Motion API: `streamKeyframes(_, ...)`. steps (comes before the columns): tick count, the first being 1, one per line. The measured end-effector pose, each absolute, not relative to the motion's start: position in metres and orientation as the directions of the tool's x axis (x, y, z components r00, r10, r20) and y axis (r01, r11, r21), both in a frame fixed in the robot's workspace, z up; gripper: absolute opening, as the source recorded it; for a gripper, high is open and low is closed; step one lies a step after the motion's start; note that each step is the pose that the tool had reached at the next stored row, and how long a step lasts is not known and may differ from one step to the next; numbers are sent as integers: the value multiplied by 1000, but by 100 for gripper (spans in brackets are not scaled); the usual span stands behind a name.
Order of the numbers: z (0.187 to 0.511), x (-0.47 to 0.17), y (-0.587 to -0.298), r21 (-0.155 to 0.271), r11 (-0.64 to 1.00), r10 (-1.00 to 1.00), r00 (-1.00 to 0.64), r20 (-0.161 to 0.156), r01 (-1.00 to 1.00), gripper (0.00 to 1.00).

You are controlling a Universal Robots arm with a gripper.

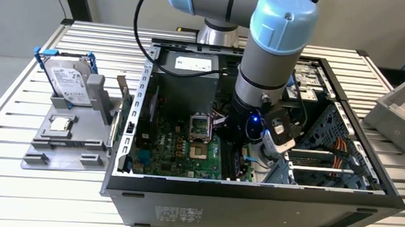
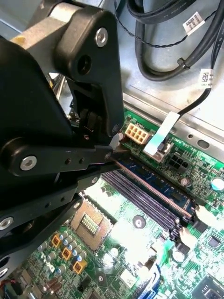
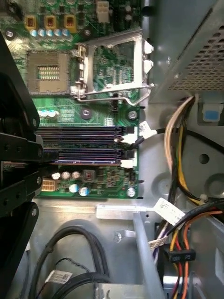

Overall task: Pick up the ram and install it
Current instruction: 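Insert the ram into the slot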

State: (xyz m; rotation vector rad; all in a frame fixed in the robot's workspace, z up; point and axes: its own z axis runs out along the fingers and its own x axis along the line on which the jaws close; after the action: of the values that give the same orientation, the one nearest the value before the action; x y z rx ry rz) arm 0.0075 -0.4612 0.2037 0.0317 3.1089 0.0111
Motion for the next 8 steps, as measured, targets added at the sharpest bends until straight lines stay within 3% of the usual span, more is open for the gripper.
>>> streamKeyframes(8,237,8,-462,6,1000,21,-999,-29,20,100)
